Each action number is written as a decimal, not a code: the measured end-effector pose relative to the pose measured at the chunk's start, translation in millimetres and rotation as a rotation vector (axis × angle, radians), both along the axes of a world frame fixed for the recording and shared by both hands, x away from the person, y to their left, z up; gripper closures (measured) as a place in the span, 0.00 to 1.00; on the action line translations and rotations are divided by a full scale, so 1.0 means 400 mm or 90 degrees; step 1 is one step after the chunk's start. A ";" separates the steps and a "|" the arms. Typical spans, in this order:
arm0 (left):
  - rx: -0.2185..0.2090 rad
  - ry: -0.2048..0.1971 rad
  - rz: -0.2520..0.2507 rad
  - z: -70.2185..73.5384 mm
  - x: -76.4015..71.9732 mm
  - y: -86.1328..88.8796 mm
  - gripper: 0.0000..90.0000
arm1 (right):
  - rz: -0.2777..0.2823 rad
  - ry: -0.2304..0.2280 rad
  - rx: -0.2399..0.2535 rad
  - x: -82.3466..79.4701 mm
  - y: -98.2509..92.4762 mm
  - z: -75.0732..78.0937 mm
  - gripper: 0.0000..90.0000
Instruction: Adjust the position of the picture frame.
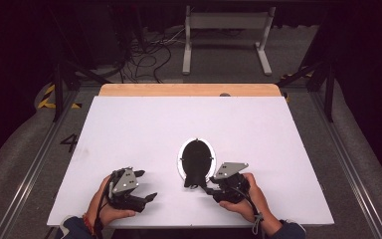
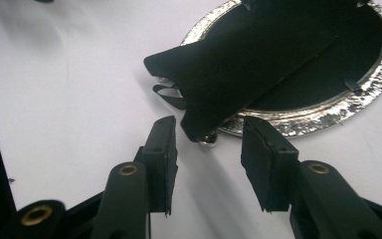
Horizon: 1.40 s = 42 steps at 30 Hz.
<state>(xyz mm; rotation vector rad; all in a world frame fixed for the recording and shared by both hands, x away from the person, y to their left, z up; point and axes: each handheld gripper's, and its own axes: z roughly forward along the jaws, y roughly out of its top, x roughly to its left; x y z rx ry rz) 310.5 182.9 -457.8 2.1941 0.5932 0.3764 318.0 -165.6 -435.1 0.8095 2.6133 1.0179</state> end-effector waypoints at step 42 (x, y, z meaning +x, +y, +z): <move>0.020 0.029 0.067 -0.023 -0.024 0.068 0.17 | -0.033 0.180 0.211 0.071 -0.032 -0.066 0.57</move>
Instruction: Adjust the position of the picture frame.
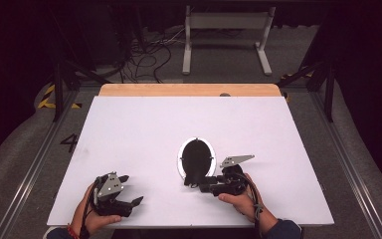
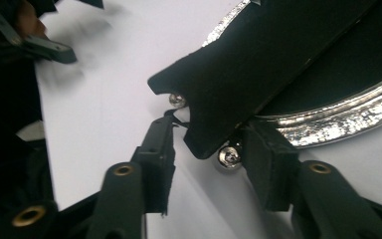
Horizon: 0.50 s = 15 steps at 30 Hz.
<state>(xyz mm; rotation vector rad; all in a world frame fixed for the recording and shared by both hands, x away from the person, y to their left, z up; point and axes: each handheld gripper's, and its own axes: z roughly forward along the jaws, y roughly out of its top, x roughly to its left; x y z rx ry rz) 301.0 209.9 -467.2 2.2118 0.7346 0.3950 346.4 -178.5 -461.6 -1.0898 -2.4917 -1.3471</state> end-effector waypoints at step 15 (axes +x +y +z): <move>0.024 0.004 -0.008 -0.008 0.003 -0.019 0.17 | -0.094 0.139 0.122 0.032 0.006 -0.004 0.44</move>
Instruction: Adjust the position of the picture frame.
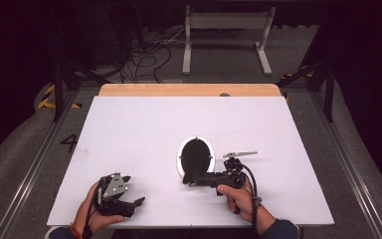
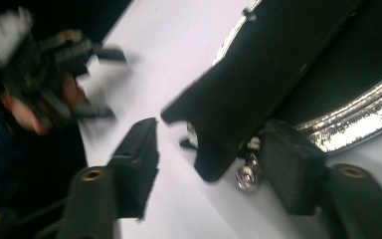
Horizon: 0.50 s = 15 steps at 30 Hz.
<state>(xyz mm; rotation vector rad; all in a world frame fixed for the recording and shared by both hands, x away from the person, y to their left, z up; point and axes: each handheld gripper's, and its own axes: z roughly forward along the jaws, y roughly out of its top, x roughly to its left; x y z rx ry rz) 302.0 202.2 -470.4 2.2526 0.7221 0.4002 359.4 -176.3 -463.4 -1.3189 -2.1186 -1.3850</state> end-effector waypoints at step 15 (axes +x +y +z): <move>-0.039 0.013 -0.012 0.021 0.082 -0.055 0.18 | -0.029 0.017 0.066 0.041 0.019 -0.015 0.50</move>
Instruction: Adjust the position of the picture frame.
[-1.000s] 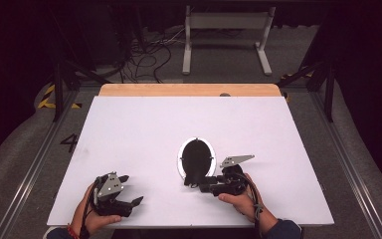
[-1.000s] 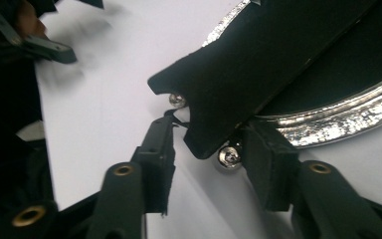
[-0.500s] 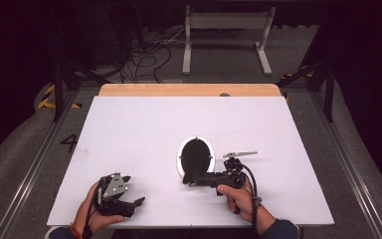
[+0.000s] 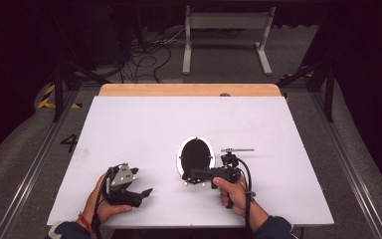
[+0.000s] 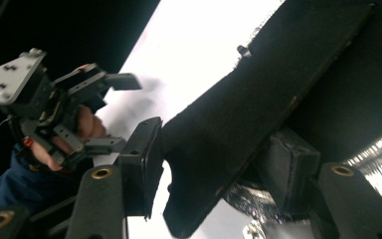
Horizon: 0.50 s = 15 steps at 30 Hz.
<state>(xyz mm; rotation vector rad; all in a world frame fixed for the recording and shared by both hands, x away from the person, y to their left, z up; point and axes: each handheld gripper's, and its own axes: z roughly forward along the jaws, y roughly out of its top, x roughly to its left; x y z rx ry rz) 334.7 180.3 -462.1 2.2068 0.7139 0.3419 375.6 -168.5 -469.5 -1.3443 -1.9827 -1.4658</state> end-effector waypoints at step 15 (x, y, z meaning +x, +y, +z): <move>-0.032 0.068 -0.060 0.008 0.169 -0.122 0.17 | 0.052 -0.050 -0.008 0.019 -0.007 -0.003 0.63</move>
